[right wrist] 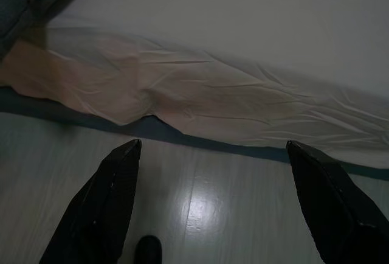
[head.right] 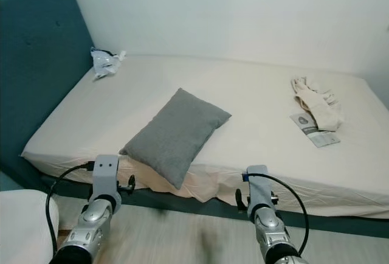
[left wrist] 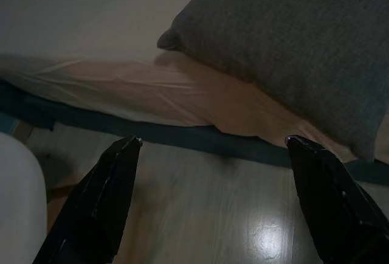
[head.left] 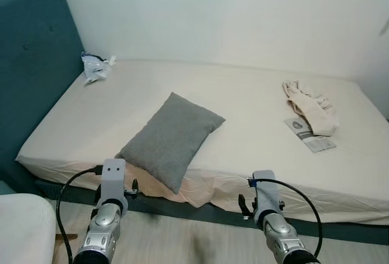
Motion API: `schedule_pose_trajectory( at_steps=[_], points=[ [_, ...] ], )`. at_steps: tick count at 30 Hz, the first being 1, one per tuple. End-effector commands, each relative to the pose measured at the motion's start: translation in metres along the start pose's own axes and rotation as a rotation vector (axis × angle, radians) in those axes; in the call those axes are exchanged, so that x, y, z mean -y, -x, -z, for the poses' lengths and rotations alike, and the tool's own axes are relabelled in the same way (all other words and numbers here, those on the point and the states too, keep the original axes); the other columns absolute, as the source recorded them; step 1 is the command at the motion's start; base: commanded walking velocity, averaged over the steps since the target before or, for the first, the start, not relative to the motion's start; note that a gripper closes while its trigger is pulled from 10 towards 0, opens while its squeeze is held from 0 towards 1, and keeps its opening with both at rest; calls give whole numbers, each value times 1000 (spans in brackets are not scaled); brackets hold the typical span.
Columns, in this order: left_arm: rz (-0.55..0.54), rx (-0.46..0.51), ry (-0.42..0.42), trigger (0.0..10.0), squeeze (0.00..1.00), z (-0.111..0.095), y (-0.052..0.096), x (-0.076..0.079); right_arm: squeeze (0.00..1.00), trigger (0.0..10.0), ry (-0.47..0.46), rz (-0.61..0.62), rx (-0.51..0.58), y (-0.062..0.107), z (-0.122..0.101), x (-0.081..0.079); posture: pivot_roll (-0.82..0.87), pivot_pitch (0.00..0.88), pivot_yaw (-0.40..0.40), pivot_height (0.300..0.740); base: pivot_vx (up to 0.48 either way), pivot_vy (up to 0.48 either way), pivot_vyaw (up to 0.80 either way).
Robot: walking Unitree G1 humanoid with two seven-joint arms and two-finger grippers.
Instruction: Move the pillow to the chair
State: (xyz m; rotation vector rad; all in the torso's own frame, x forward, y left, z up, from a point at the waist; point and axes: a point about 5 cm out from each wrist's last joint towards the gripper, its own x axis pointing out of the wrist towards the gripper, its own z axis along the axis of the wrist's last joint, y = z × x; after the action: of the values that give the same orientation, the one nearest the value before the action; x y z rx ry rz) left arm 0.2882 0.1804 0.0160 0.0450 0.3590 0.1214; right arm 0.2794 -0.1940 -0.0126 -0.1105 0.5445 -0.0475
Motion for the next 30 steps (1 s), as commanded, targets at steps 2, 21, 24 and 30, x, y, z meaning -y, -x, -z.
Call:
schedule_pose_trajectory(
  at_steps=[2, 21, 24, 30],
  points=[
    [-2, -3, 1, 10000, 0, 5, 2, -2, 0, 10000, -15, 2, -2, 1, 3, 0, 44, 80, 6, 740, 0, 0, 0],
    [32, 68, 51, 10000, 0, -3, 5, 0, 0, 10000, -17, 3, -6, 1, 4, 1, 44, 82, 6, 740, 246, 0, 0],
    [32, 68, 51, 10000, 0, -3, 5, 0, 0, 10000, -17, 3, -6, 2, 4, 1, 45, 82, 6, 740, 371, 0, 0],
    [34, 68, 52, 10000, 0, -3, 5, 0, 0, 10000, -20, 5, -4, 2, 4, 1, 44, 82, 9, 740, 372, 0, 0]
  ],
)
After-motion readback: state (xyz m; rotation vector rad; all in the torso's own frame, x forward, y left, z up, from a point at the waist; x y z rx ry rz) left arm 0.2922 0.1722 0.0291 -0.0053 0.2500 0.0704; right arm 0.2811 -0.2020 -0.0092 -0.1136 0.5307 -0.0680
